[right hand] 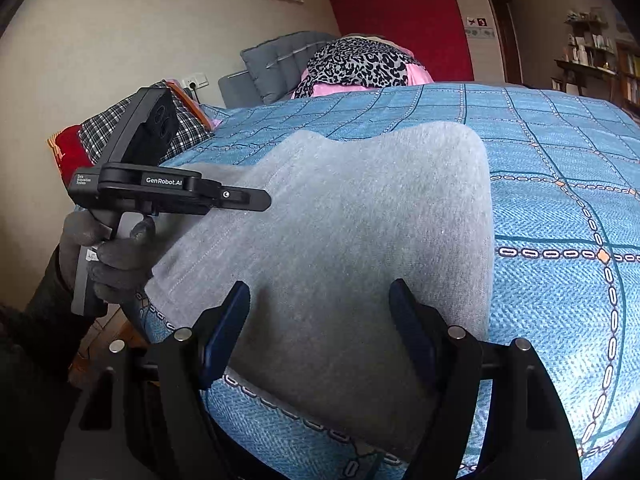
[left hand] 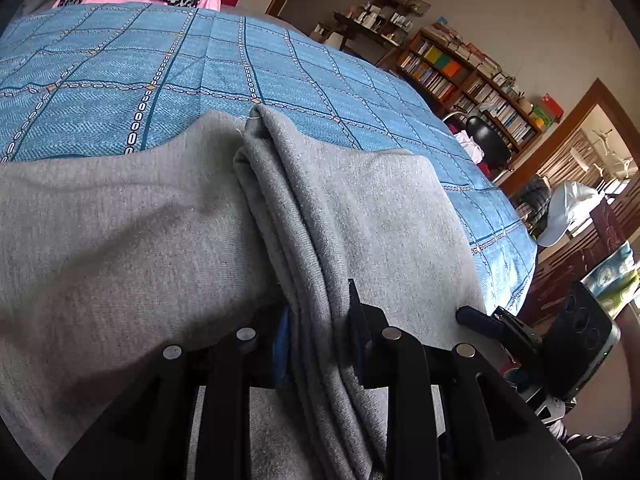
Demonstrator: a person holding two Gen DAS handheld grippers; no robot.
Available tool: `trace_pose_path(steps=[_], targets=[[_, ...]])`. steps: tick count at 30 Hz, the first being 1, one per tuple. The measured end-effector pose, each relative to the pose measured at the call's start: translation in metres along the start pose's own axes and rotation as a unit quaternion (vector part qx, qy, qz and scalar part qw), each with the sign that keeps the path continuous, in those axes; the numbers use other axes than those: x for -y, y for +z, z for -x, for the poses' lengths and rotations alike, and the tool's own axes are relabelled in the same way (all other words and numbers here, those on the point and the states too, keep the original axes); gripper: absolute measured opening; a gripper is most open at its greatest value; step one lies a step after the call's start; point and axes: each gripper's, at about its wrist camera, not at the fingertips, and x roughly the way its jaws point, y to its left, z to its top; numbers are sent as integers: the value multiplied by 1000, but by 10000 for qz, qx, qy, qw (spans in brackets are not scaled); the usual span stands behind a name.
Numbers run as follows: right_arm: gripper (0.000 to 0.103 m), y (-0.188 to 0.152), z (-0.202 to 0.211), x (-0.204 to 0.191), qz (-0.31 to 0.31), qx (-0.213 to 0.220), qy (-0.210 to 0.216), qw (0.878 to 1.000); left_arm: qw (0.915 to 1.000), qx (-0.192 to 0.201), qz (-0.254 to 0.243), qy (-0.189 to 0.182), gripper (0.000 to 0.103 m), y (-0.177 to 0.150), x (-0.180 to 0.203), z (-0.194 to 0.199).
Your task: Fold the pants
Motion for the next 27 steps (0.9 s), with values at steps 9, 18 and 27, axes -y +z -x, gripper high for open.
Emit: trace_pose_path(steps=[9,18,27], targets=[[74,1,2,-1,-102,-1,-19,9999,9975,531,-45,461,42,-6,7,37],[74,2,3,0,-160,30,-17,9999,9966,557,-597,104,42,-26,45,37],[74,1,3,-1,-80,30,-52,10000,9975,562,-419,80,41,-42,29,17]])
